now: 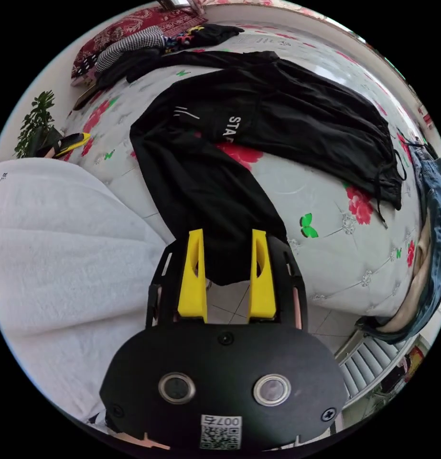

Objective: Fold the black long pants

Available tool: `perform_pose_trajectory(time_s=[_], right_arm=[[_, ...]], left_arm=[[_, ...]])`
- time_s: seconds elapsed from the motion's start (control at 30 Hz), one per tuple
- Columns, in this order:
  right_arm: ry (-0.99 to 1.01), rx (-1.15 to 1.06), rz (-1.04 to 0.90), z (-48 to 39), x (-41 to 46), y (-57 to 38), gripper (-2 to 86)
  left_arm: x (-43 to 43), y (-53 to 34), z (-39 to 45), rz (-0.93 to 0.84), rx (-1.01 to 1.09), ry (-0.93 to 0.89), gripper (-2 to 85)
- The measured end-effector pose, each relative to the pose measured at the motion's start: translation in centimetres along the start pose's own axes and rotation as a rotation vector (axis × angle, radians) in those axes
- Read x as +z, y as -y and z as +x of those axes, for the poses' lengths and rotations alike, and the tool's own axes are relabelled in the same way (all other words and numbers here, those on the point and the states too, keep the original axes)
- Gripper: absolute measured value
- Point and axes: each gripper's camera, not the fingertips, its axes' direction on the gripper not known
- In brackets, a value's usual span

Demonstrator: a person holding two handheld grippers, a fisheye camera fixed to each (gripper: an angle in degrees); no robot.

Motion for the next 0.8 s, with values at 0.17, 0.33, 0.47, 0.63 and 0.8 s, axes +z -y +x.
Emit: perform_pose_trajectory(time_s=[0.17, 0.33, 0.47, 0.63, 0.8], right_arm=[[-0.147, -0.136, -0.045, -3.7, 0.9, 1.5, 4.4], [0.121, -0.161, -0.054, -3.7, -0.4, 3.1, 0.5], [0.497, -0.308, 0.168, -6.8, -6.4, 5.8, 0.0], [0.802, -0.588, 0.364, -14.7, -12.3, 10.6, 0.6], [0.76, -0.665, 0.368, -16.3, -12.4, 10.3, 2.6]], left_arm=[[0.5, -1.4, 5.6, -0.008, 0.199, -0.031, 7.8], [-0.6, -2.3, 7.6, 0.007, 0.307, -0.027, 7.6], [-2.6, -3.2, 5.8, 0.058, 0.257, -0.043, 7.5], [-6.4, -4.1, 0.8, 0.17, 0.042, 0.049, 5.9], [-10.3, -5.7, -5.5, 0.254, -0.174, 0.138, 5.0]])
